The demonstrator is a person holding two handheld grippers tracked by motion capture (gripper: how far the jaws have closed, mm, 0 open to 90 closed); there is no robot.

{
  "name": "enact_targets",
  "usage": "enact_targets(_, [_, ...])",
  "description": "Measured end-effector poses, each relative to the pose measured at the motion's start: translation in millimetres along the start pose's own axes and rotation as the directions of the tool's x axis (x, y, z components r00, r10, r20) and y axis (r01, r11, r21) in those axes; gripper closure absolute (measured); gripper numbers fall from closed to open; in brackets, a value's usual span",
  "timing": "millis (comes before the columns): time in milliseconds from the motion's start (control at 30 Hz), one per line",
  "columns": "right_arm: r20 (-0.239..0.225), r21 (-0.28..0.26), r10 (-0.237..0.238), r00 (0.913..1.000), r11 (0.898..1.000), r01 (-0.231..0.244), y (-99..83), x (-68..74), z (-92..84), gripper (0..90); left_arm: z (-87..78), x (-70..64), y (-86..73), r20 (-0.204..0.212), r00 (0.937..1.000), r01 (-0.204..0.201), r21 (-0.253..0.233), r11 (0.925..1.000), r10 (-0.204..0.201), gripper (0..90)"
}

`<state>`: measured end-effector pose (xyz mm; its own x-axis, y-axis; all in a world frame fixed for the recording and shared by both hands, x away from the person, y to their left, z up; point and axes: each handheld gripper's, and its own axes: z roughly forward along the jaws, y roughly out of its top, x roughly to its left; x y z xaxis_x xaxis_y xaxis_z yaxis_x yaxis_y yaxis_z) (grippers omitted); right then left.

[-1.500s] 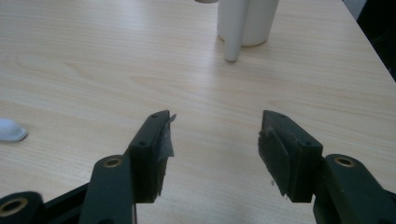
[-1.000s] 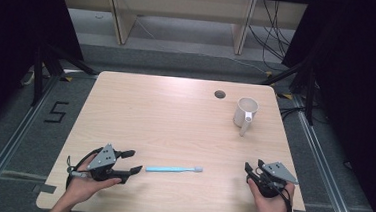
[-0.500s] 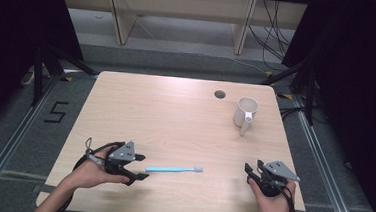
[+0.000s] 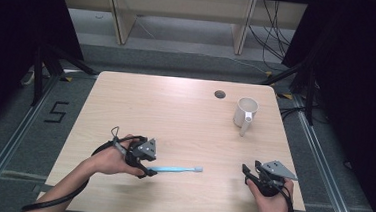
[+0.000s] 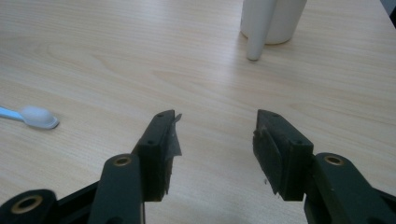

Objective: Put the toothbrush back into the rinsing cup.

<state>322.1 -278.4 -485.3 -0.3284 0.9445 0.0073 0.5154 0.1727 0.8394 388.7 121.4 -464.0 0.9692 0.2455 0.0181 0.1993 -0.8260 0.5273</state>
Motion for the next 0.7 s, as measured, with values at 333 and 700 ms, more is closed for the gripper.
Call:
enact_targets(333, [-0.025, 0.018, 0.042, 0.9988, 0.999, -0.042, -0.1, 4.4, 0.3, 48.7, 13.4, 5.4, 15.4, 0.040, 0.9949, -0.098, 0.173, 0.9801, 0.092, 53.7])
enact_targets(700, [-0.045, 0.016, 0.011, 0.9989, 1.000, -0.010, 0.2, 5.3, 4.2, 48.6, 26.5, 8.2, 33.3, 0.077, 0.9898, -0.136, 0.258, 0.9566, 0.119, 61.6])
